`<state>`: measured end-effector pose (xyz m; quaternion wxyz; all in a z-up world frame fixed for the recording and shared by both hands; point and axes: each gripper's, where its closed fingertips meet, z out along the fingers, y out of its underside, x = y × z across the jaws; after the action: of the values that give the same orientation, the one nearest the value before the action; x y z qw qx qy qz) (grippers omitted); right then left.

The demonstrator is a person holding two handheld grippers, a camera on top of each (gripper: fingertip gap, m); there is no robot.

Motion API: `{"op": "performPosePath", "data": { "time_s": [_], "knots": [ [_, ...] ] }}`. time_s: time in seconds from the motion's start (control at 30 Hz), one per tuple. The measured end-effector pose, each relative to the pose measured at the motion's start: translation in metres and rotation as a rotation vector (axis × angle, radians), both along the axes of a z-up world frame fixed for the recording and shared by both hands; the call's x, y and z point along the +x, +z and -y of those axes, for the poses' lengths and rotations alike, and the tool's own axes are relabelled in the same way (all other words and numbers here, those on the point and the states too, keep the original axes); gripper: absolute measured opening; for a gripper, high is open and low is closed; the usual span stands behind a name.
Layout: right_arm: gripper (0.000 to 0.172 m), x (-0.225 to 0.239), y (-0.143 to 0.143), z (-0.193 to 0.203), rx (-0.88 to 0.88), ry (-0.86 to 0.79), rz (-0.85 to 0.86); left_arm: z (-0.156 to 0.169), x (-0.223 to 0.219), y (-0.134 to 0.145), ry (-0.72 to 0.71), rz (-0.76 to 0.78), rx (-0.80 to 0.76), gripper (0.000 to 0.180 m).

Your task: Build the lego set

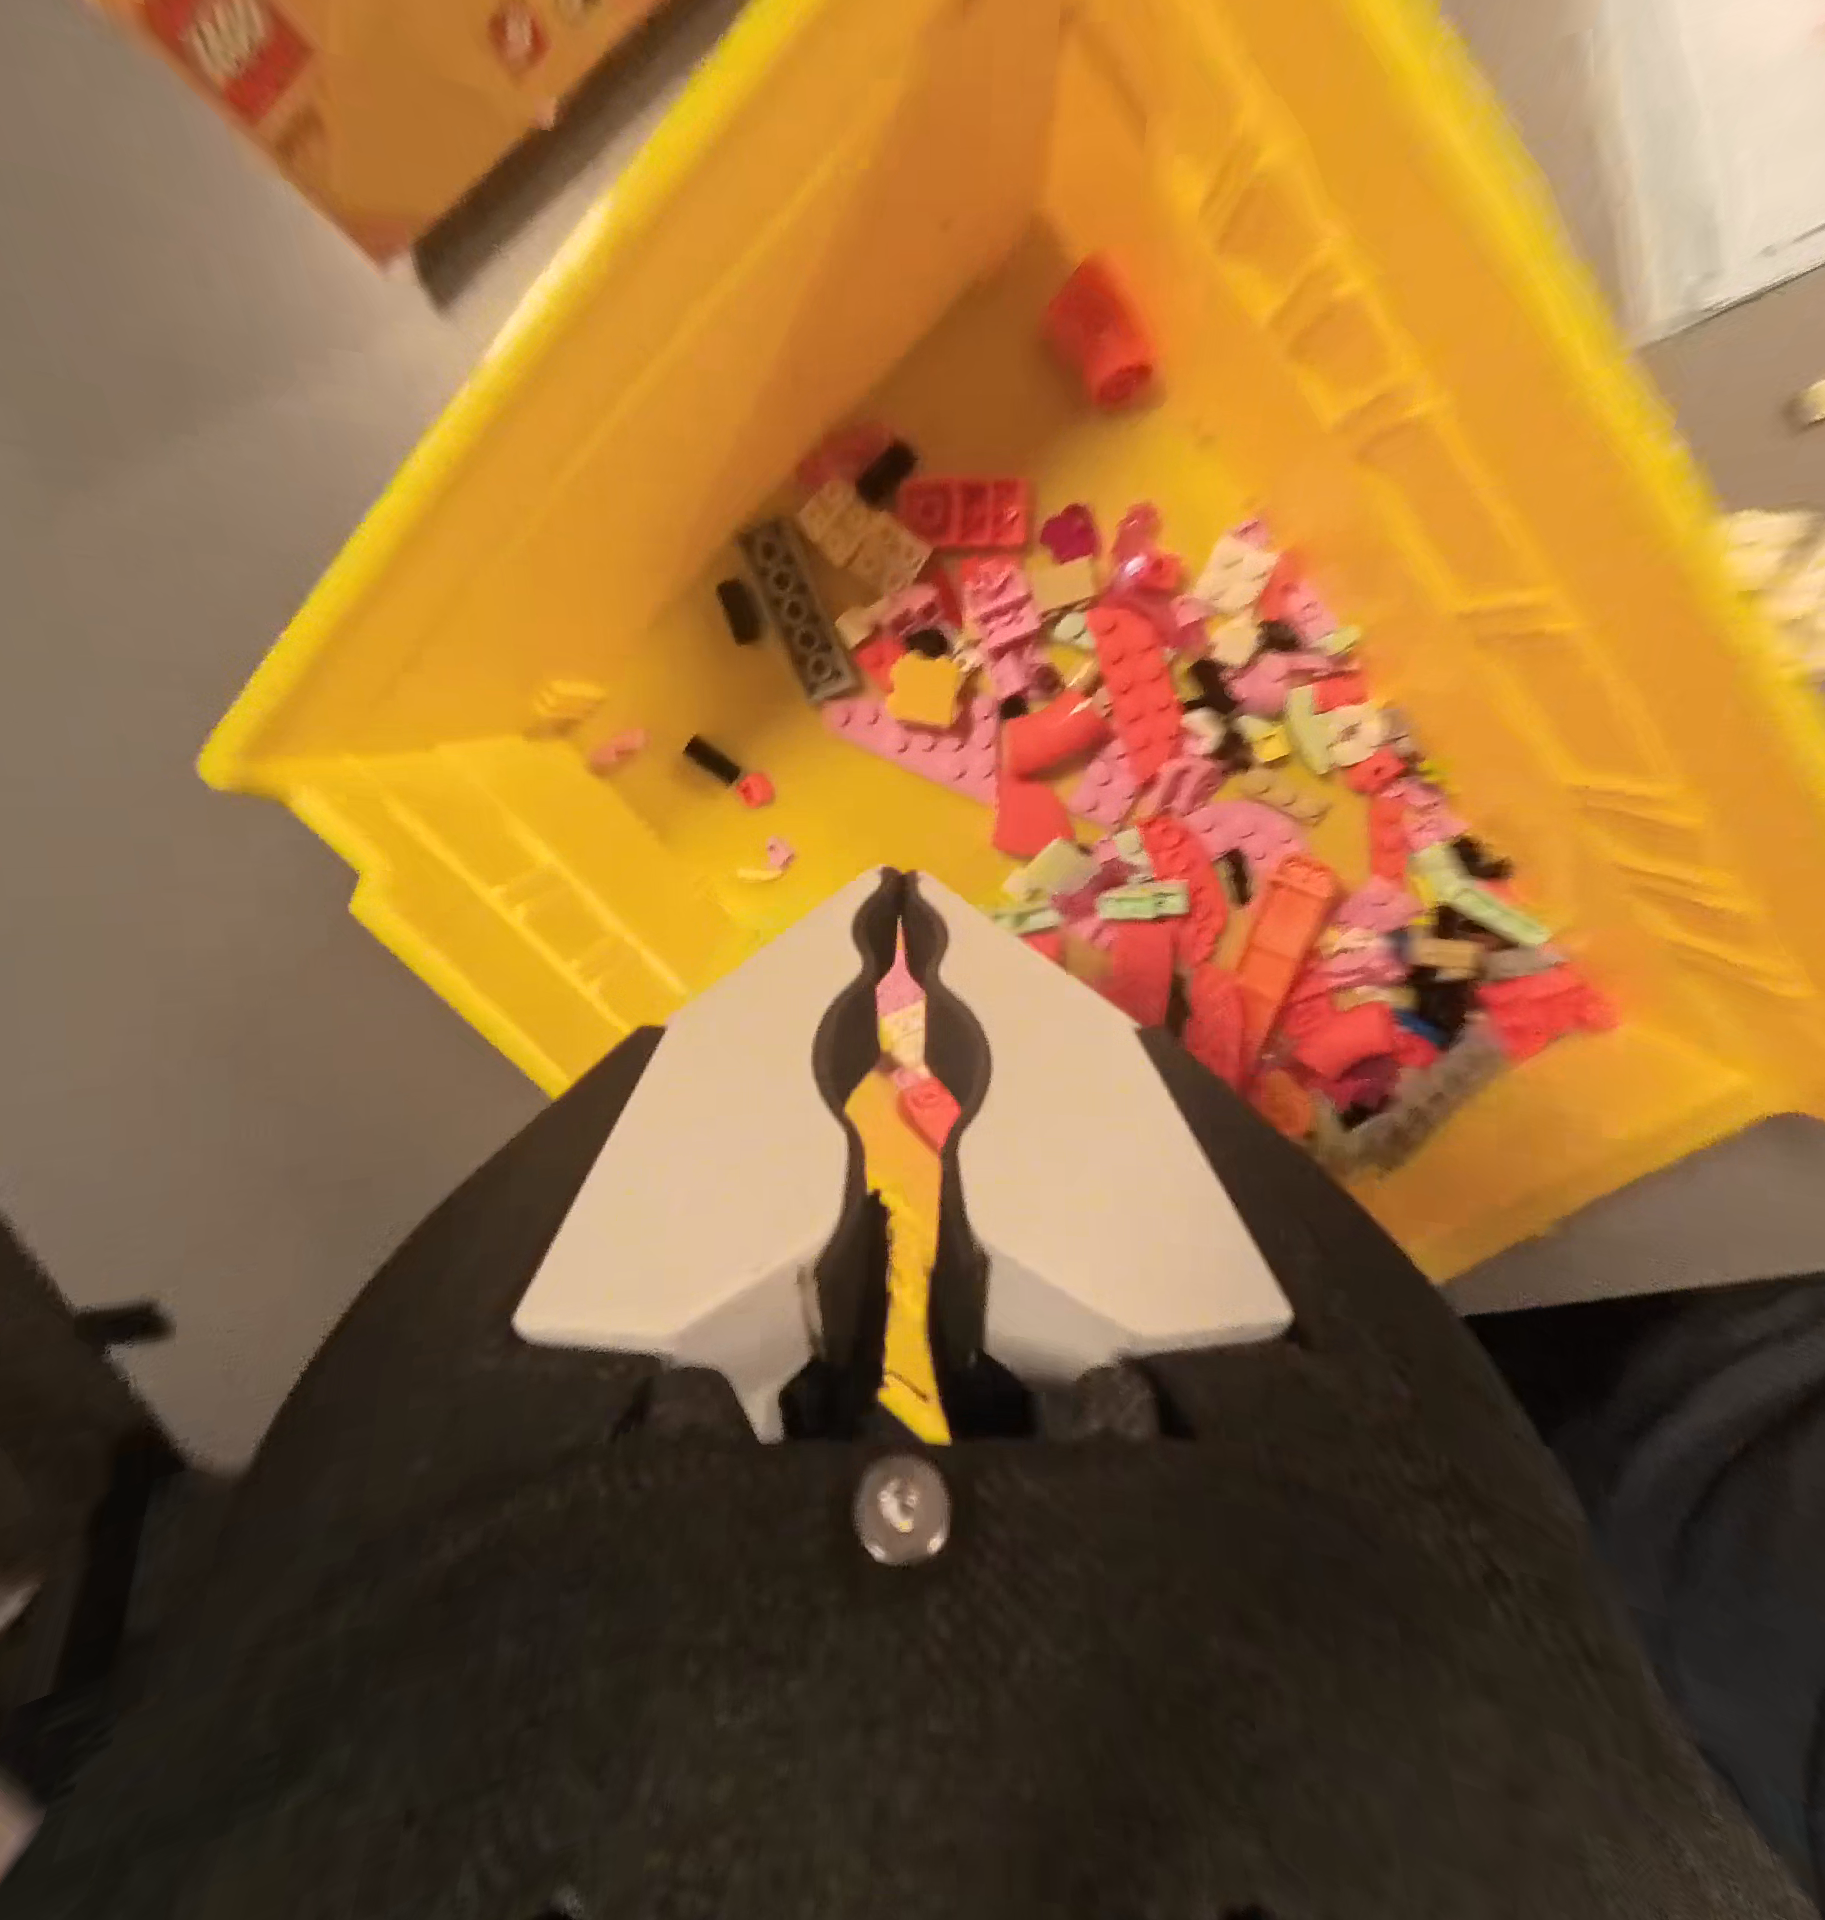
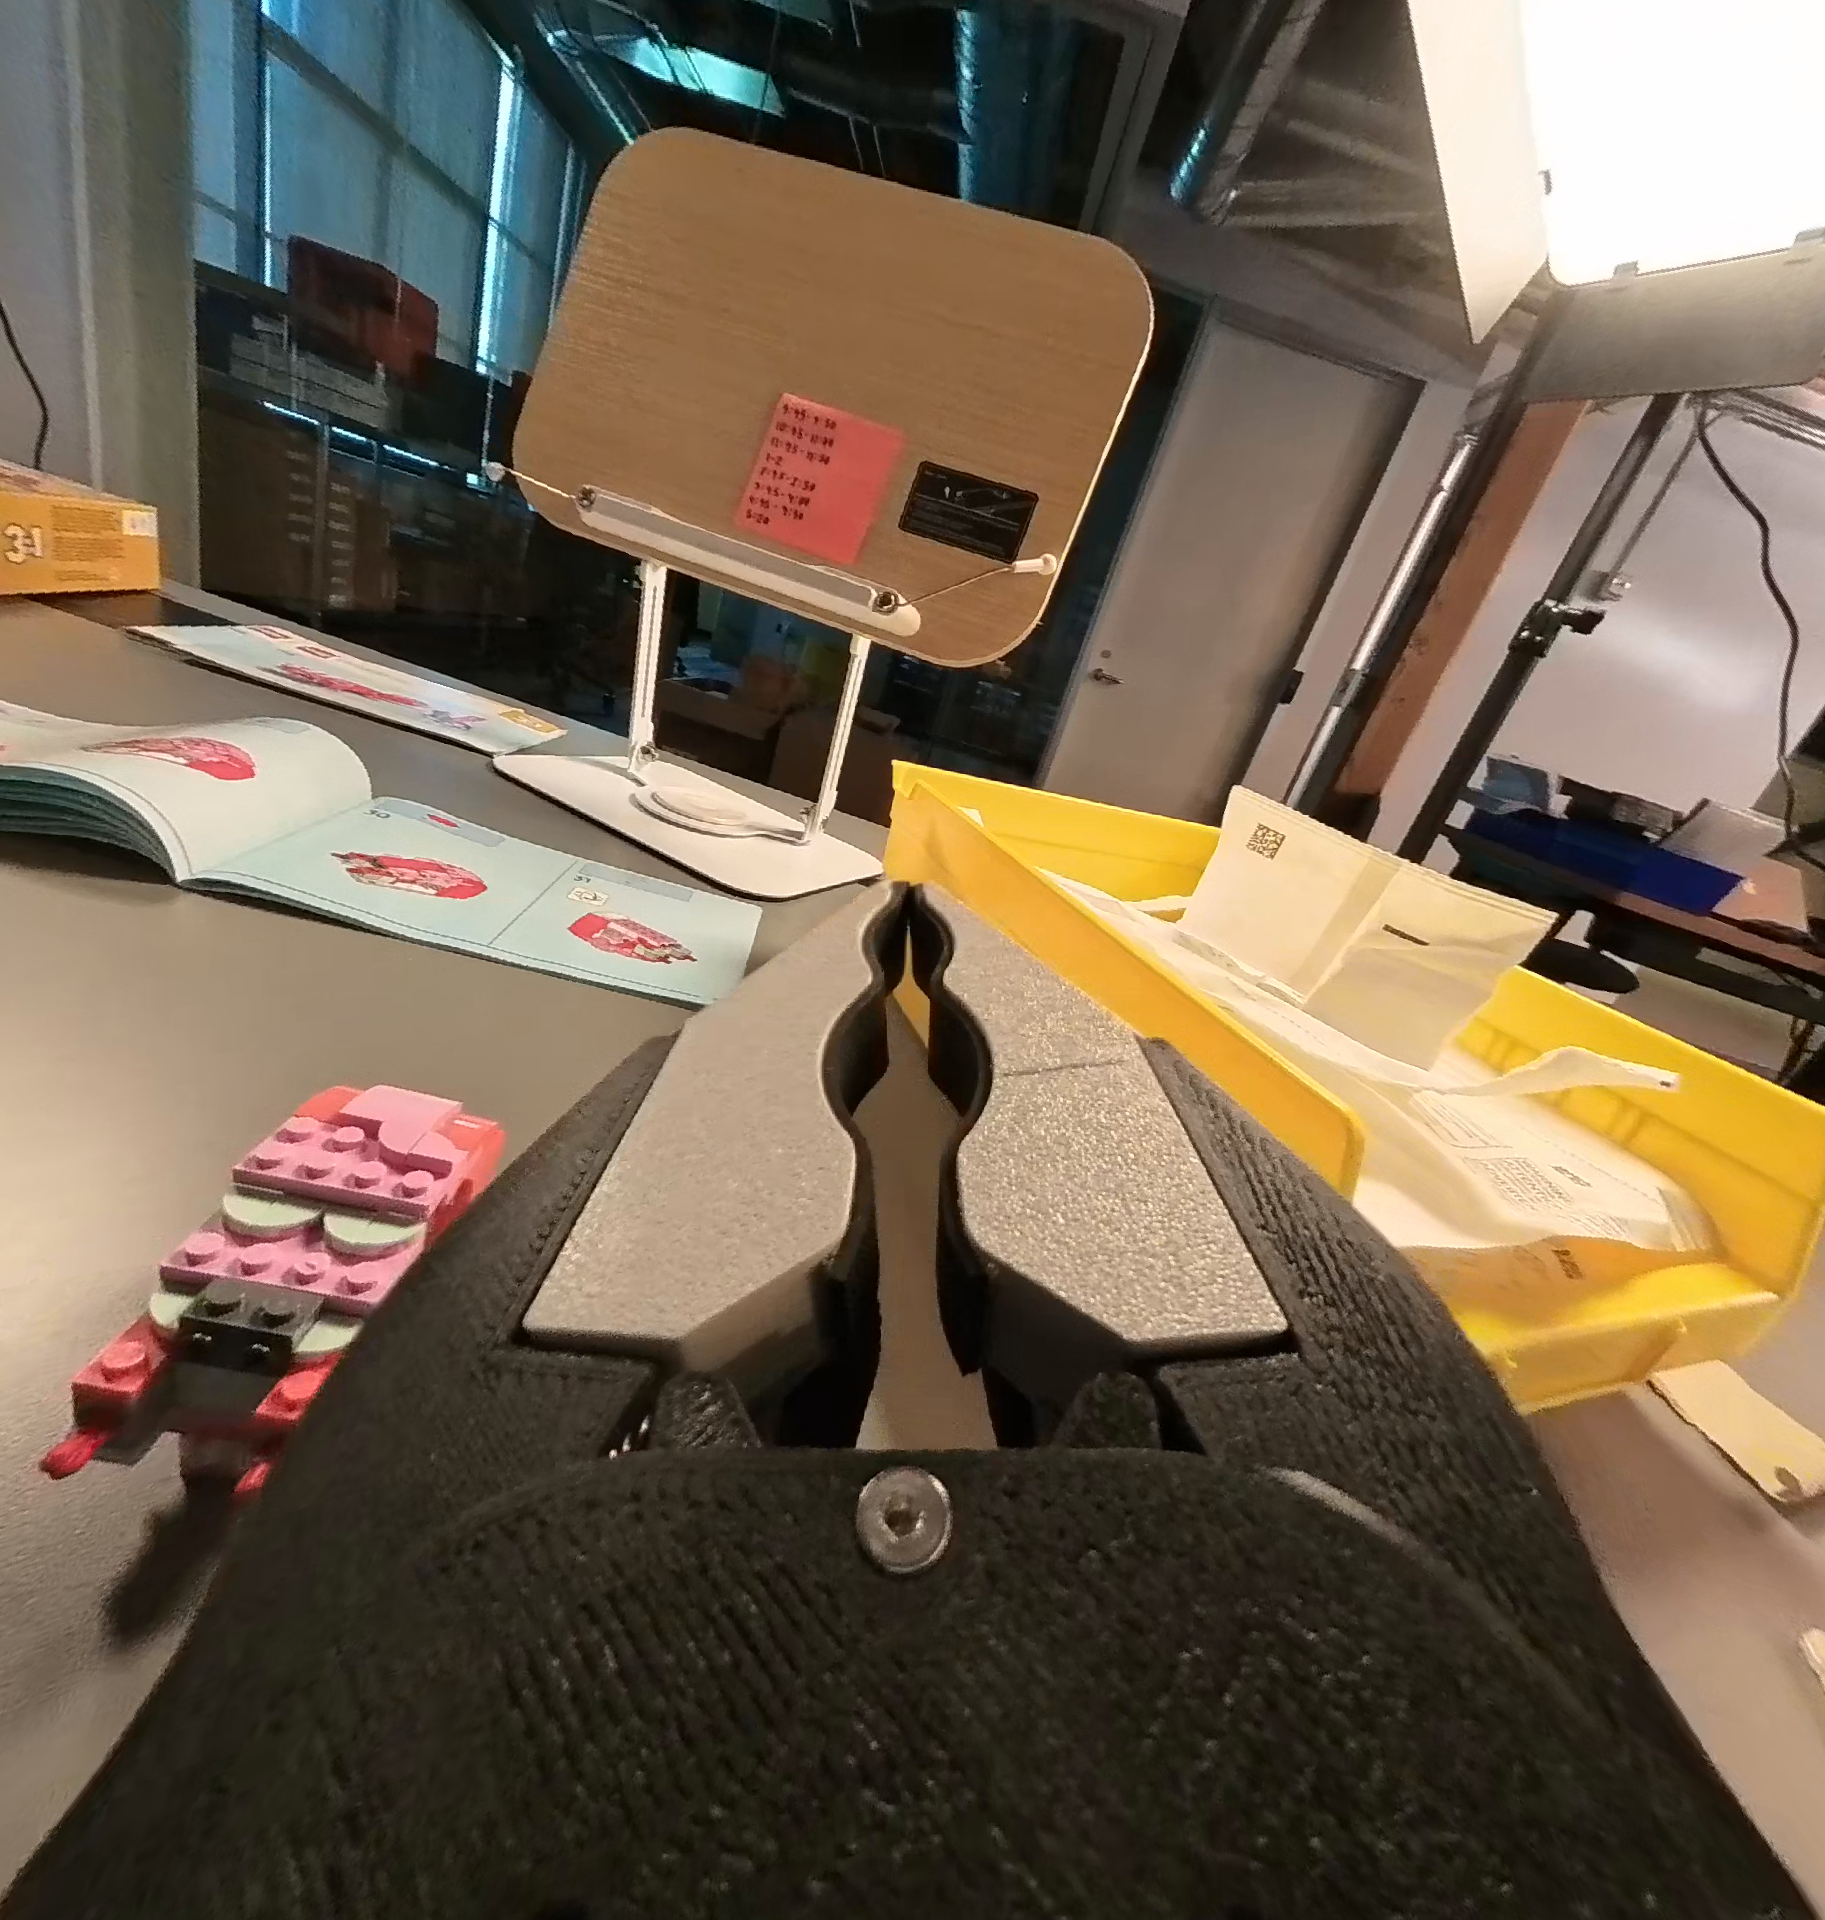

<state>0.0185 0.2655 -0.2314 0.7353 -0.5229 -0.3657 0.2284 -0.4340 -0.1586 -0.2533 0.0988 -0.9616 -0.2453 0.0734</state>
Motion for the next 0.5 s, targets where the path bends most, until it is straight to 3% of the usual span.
{"op": "performPosePath", "data": {
  "time_s": [0.07,0.23,0.37,0.5],
  "knots": [
    [0.000,-0.002,-0.001,0.001,-0.004,0.013,0.004,0.014,-0.011,-0.022,0.003,-0.030,-0.140,0.003],
    [0.000,-0.004,-0.001,0.003,-0.004,0.027,0.008,0.027,-0.014,-0.070,0.016,0.076,-0.342,0.019],
    [0.000,-0.003,-0.001,0.003,-0.005,0.025,0.006,0.019,-0.013,-0.081,0.056,0.150,-0.340,0.026],
    [0.000,-0.004,-0.002,0.003,-0.004,0.024,0.010,0.027,-0.025,-0.080,0.098,0.124,-0.400,0.018]
  ]
}}
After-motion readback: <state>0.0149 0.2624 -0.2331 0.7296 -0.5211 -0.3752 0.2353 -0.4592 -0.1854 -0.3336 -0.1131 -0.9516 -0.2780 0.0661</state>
